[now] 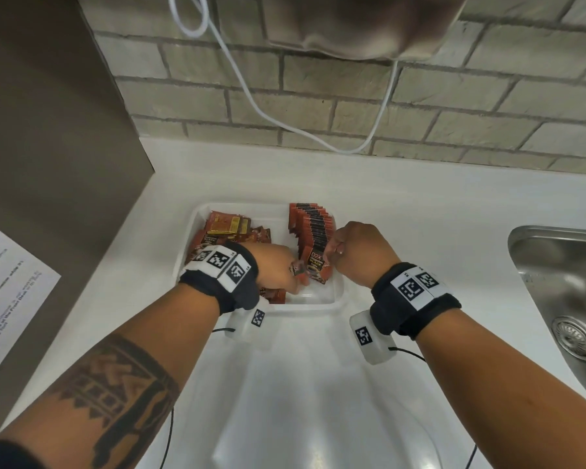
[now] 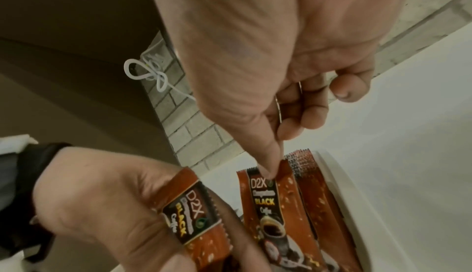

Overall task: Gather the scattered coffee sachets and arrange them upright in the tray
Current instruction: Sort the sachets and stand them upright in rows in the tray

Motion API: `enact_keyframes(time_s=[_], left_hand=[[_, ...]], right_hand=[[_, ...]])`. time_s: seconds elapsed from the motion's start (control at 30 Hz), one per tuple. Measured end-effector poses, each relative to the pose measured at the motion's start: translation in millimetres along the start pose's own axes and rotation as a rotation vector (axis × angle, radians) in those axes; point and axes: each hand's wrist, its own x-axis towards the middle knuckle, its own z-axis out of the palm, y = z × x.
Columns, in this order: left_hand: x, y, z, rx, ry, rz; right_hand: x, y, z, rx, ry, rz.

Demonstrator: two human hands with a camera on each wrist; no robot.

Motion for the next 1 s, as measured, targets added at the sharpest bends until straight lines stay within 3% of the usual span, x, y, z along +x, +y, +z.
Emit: enact_keyframes(time_s=[0.17,0.4,1.0], left_hand=[[21,19,9,0.063,-0.090,-0.097],[32,27,11,0.008,-0.125,-0.099],[27,31,10,-0.032,-0.086,-0.093]], right_hand=[[6,-6,6,-0.125,-0.039,0.046],[8,-5,8,-0.175,-0.070,0.055],[4,2,7,-0.011,-0.055,0.020]])
